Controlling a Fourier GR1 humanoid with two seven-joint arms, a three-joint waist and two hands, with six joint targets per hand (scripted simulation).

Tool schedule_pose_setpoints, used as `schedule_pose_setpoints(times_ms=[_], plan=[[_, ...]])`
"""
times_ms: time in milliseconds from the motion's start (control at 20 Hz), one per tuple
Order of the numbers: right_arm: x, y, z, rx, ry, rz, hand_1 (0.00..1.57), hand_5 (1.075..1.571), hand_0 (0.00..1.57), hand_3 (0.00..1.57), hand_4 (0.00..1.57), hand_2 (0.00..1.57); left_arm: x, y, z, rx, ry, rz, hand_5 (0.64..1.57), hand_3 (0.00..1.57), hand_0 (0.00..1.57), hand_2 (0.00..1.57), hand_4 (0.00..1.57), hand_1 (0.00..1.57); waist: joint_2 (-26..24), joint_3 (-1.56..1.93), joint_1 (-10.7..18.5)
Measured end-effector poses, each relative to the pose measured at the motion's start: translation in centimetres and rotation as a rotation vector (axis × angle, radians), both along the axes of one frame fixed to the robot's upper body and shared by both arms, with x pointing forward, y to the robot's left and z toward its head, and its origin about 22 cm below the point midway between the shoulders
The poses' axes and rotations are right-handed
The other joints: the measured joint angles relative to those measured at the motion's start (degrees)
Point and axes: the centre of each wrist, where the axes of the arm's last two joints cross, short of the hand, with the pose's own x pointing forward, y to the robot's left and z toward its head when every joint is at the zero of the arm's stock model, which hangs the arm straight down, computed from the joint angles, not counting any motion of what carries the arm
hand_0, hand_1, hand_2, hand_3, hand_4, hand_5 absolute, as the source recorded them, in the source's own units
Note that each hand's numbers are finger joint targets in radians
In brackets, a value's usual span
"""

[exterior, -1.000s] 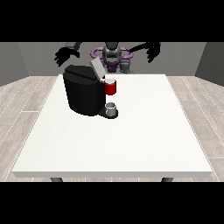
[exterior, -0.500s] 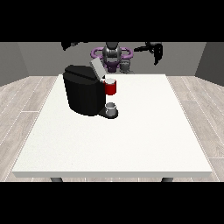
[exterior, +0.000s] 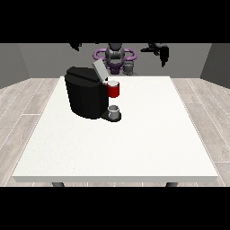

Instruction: Insert the coffee pod into the coffee machine and close the lid

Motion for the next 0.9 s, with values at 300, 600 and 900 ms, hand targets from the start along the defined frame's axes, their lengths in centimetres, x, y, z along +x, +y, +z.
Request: schedule_pose_setpoints(times_ms=[300,600,900], plan=[[1.0,1.6,0.5,-0.002,-0.018,0.057,0.00,1.571,0.00,0.00,0.00,0.00,-1.1,0.2,1.2,-0.020,-0.026,0.016,1.571,0.00,0.00,0.00,0.00,0.00,2.7,0.00,0.3],[2.9,0.9,0.4,0.024,-0.029,0.053,0.00,1.571,0.00,0.00,0.00,0.00,-1.8,-0.6,2.9,-0.044,-0.068,0.026,1.571,0.00,0.00,0.00,0.00,0.00,6.5,0.01,1.5],[4.0,1.0,-0.2,0.035,-0.028,0.077,0.00,1.571,0.00,0.00,0.00,0.00,-3.1,0.0,3.8,-0.024,-0.093,0.049,1.571,0.00,0.00,0.00,0.00,0.00,9.6,0.01,0.2]])
